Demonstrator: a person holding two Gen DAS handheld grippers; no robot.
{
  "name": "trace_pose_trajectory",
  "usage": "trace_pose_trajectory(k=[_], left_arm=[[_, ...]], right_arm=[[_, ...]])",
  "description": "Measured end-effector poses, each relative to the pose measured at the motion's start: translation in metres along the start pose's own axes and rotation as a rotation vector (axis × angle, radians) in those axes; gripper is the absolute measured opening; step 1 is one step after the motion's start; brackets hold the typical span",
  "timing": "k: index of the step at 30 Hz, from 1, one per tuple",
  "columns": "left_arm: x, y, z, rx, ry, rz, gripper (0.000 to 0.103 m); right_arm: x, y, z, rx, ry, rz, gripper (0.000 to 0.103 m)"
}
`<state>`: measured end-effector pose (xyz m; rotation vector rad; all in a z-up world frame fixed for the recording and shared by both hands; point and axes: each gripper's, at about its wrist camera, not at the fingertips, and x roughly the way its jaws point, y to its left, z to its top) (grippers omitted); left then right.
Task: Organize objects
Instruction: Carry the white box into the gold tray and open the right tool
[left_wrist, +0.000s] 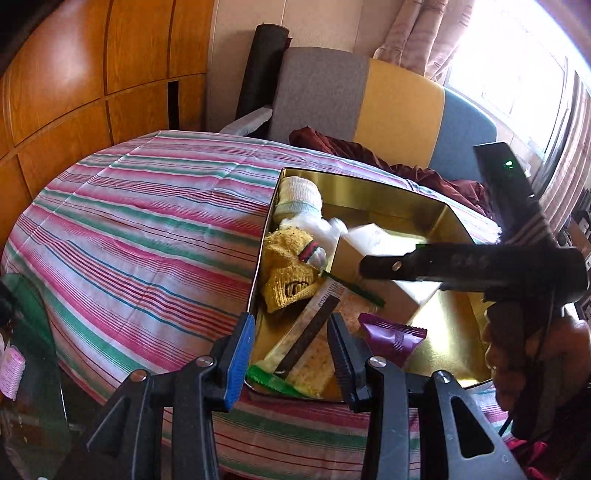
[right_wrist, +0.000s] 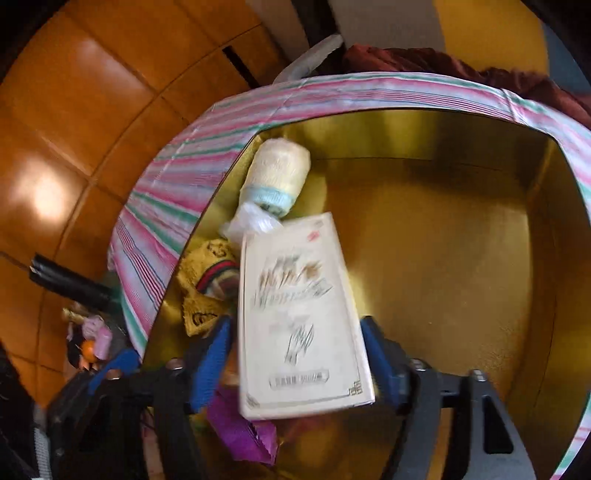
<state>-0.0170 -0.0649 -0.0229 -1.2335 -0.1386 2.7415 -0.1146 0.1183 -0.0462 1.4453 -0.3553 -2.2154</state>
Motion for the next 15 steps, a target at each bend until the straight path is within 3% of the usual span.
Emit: trace_pose_trajectory(k=[6,15], left_arm=[[-0.003,-0.008,-0.002,0.028,-0.006,0.007,0.041],[-0.013,-0.027,-0.003,0.096,-0.039,0.005,0.041]], right_arm=[[-0.032,-0.003,-0.006,0.0,-0.061,0.002,0.08],[-0.09,-0.021,-0.03,-0.036,-0.157,-0.078,0.081]])
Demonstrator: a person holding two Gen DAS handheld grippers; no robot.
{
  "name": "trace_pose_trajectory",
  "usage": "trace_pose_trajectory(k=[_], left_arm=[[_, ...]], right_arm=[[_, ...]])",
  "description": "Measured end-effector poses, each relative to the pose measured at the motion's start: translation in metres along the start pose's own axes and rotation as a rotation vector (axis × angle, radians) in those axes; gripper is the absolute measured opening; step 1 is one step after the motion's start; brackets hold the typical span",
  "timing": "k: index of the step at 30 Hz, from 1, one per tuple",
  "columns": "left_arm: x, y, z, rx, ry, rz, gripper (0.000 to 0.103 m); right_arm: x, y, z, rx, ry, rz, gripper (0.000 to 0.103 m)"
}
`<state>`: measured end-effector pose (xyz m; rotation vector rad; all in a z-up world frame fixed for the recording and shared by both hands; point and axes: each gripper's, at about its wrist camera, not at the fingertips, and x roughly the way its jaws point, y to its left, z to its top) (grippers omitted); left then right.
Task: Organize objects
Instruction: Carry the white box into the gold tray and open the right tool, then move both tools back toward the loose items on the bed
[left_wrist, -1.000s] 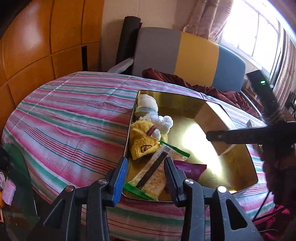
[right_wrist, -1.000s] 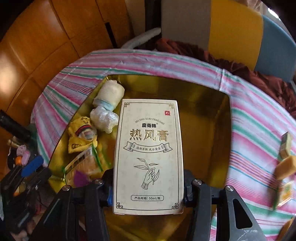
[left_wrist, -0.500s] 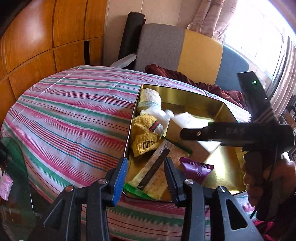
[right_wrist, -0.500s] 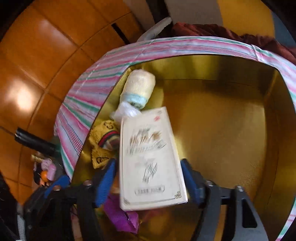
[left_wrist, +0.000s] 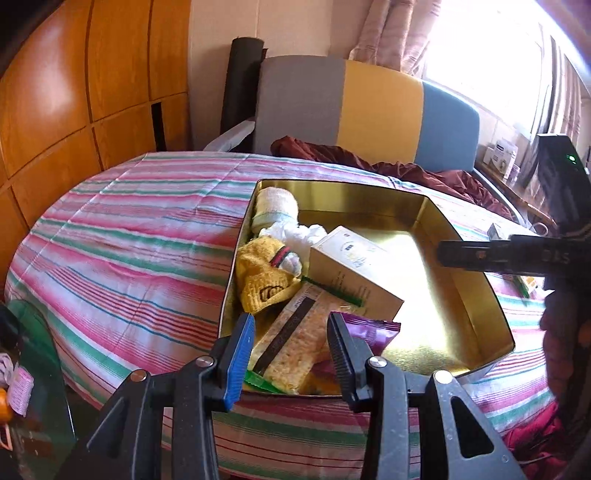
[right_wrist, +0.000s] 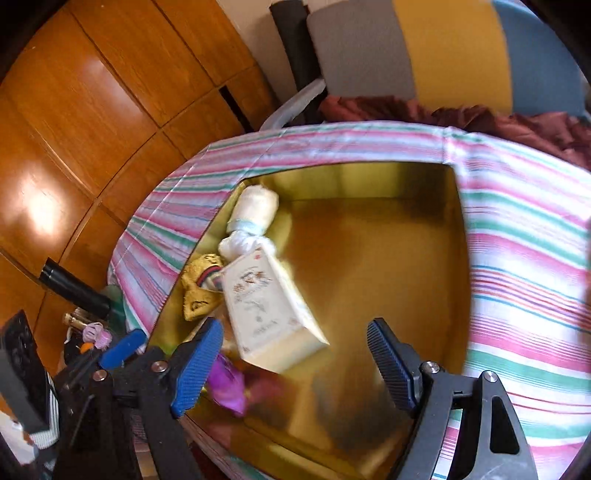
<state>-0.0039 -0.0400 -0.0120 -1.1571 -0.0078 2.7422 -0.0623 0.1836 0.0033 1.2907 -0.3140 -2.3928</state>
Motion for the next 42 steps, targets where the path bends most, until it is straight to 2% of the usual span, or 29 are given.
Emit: trace_pose_trajectory(k=[9,16,21,25,26,28,30,34,36,39,40,42], left_arm=[[-0.008,-0.022,0.002,0.059,-0.014,-0.026,0.041],[-0.014,-0.049,0.009,0.114,-0.016,-0.093,0.041],[-0.014,-0.081,0.022,0.177,-0.018,-0.145,0.041],[-0.009,-0.118,0.031,0.238,-0.002,-0.202,0.041],[-0.007,-0.127,0.032,0.25,0.005,-0.216,0.041],[-0.003,-0.148,0.036,0.274,0.014,-0.243,0.041],[0.002,-0.171,0.04,0.301,0.028,-0.272,0.041],[0.014,-0.215,0.05,0.345,0.067,-0.324,0.041],[0.021,-0.236,0.054,0.363,0.081,-0.346,0.043],[0.031,-0.261,0.06,0.371,0.105,-0.373,0.055],[0.036,-0.271,0.062,0.369,0.115,-0.382,0.063],[0.045,-0.286,0.065,0.371,0.127,-0.398,0.067]], right_arm=[[-0.071,-0.077,-0.011,0.095,-0.093,-0.158,0.083],[-0.126,-0.156,-0.011,0.189,-0.167,-0.344,0.087],[-0.163,-0.232,-0.021,0.344,-0.241,-0.493,0.087],[-0.185,-0.292,-0.049,0.594,-0.303,-0.582,0.087],[-0.191,-0.304,-0.054,0.678,-0.313,-0.579,0.087],[-0.207,-0.318,-0.064,0.78,-0.386,-0.536,0.087],[-0.218,-0.325,-0.071,0.832,-0.421,-0.527,0.087],[-0.224,-0.338,-0.081,0.924,-0.442,-0.44,0.088],[-0.223,-0.339,-0.082,0.94,-0.441,-0.427,0.089],[-0.22,-0.337,-0.082,0.939,-0.434,-0.4,0.089],[-0.219,-0.336,-0.082,0.936,-0.434,-0.393,0.089],[-0.218,-0.334,-0.082,0.933,-0.439,-0.382,0.09]])
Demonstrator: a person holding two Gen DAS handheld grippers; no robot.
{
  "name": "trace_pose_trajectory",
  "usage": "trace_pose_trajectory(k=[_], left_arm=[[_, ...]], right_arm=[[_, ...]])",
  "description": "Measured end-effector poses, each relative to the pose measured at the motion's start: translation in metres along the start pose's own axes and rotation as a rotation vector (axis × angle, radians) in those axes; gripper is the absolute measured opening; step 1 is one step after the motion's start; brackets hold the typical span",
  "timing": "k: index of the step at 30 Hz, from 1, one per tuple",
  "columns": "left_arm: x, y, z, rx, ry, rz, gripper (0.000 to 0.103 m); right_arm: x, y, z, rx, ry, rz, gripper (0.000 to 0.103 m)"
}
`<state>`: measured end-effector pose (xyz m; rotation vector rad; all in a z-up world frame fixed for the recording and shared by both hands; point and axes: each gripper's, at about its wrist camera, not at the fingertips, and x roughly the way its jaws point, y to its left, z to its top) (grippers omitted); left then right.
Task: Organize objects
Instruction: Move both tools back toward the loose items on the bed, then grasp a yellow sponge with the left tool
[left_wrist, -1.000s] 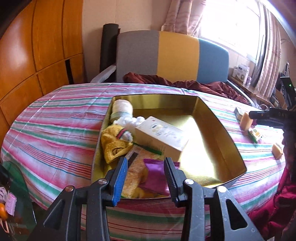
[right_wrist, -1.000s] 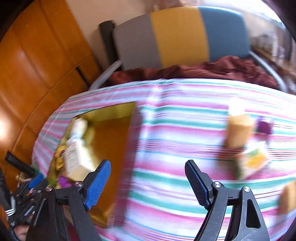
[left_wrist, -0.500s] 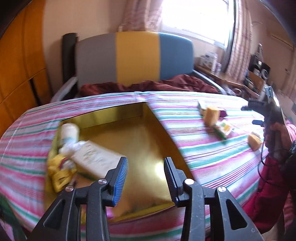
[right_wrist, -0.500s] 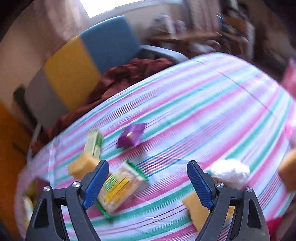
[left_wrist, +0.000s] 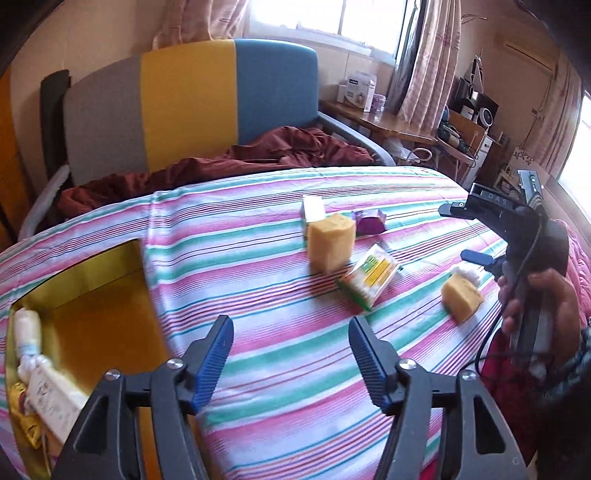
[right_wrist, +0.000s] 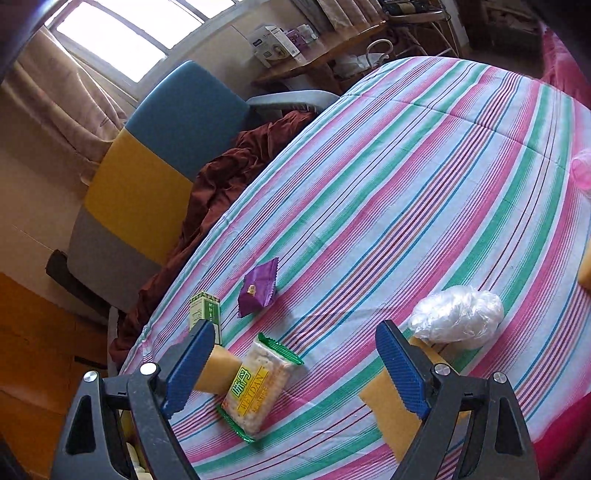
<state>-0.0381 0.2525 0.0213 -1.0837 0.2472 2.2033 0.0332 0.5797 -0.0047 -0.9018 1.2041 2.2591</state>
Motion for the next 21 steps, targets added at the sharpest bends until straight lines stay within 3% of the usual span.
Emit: trace_pose_trajectory(k=[7,10,21], left_arm=[[0.057,-0.02,0.027,-0.056,0.069,-0.041,0.075],[0.08,-0.024,0.04,-0.097,0.078,-0.047,0.084],[0.158,-0.034,0.074,-0.209,0.123,-0.01,0.088]], right_arm=[[-0.002,-0.004,-0.002,0.023,0.01,0.046,0.091],[-0.002,-0.003,-0.003,0.018,0.013,0.058,0.091],[0.009,0.002,-0.005,0.008,0.057,0.083,0.092]])
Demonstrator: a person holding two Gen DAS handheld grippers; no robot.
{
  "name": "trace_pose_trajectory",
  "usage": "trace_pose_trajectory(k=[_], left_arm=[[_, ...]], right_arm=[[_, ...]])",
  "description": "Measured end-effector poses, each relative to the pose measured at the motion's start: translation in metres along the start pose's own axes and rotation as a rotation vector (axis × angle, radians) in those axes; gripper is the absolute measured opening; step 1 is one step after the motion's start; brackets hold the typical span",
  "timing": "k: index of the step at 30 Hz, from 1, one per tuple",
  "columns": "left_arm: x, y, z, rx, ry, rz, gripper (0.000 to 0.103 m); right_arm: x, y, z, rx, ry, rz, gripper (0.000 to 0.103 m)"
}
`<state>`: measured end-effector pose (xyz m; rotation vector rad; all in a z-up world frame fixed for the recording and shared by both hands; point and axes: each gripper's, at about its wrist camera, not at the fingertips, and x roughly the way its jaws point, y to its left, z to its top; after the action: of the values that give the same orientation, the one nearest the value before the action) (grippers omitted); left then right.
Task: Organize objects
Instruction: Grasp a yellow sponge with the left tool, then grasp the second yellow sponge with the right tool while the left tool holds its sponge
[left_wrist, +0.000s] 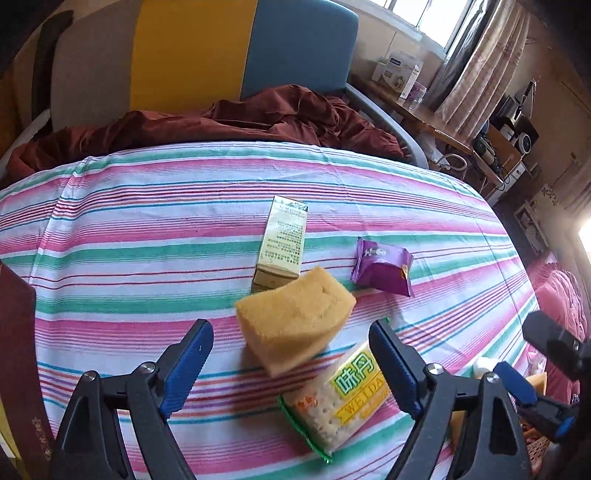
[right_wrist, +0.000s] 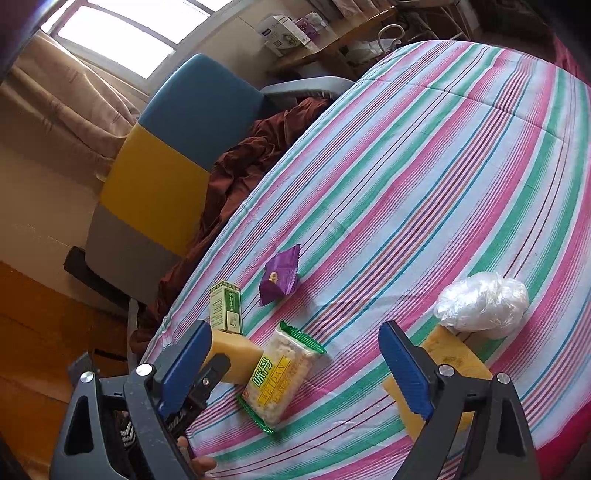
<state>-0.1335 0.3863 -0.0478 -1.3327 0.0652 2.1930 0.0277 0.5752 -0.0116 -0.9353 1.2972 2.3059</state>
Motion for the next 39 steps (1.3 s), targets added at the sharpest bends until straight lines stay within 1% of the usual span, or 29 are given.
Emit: trace_pose_trajectory(k=[3,5,6,7,8,9,11,13,16,20,25,28,30,32,34,36,39], left_arm=[[0.014,-0.004,0.006,0.0,0.011,0.015,0.088],[0.024,-0.003,0.008,-0.013,0.035,-0.006,0.087],[0.028,-0.001,0.007,-0.02,0.044,-0.018,0.082],[0.03,0.002,0.005,-0.029,0.053,-0.023,0.059],[0.029,0.007,0.002,-0.043,0.057,-0.043,0.057],[0.025,0.01,0.0,-0.046,0.044,-0.06,0.057],[0.013,0.015,-0.005,-0.023,0.016,-0.058,0.055],[-0.004,0.024,-0.012,-0.015,-0.018,-0.082,0.054],[-0.03,0.033,-0.028,0.024,-0.05,-0.076,0.054],[-0.06,0.039,-0.066,0.09,-0.063,-0.061,0.054],[-0.09,0.035,-0.124,0.203,-0.064,-0.068,0.054],[-0.099,0.029,-0.155,0.259,-0.05,-0.076,0.054],[-0.108,0.028,-0.174,0.292,-0.052,-0.078,0.054],[-0.116,0.025,-0.186,0.312,-0.058,-0.081,0.054],[-0.126,0.026,-0.192,0.324,-0.073,-0.089,0.054],[-0.137,0.027,-0.196,0.324,-0.087,-0.106,0.054],[-0.154,0.029,-0.197,0.336,-0.116,-0.117,0.054]], right_arm=[[0.004,0.003,-0.001,-0.015,0.016,0.004,0.092],[0.004,0.004,-0.002,-0.02,0.015,0.002,0.092],[0.004,0.004,-0.002,-0.021,0.013,0.0,0.092],[0.004,0.003,-0.002,-0.022,0.012,-0.003,0.092],[0.004,0.003,-0.001,-0.022,0.013,-0.008,0.093],[0.004,0.002,-0.001,-0.021,0.015,-0.008,0.093],[0.006,0.003,-0.002,-0.028,0.018,-0.012,0.093],[0.007,0.005,-0.002,-0.045,0.023,-0.02,0.092],[0.013,0.012,-0.005,-0.086,0.048,-0.026,0.093],[0.032,0.025,-0.015,-0.174,0.138,-0.046,0.092],[0.048,0.04,-0.031,-0.298,0.199,-0.105,0.092],[0.06,0.054,-0.047,-0.41,0.242,-0.147,0.092],[0.065,0.065,-0.058,-0.506,0.239,-0.18,0.092],[0.065,0.074,-0.067,-0.586,0.225,-0.2,0.092],[0.061,0.076,-0.067,-0.611,0.183,-0.218,0.091],[0.051,0.072,-0.057,-0.578,0.118,-0.242,0.09],[0.034,0.052,-0.039,-0.45,0.047,-0.277,0.088]])
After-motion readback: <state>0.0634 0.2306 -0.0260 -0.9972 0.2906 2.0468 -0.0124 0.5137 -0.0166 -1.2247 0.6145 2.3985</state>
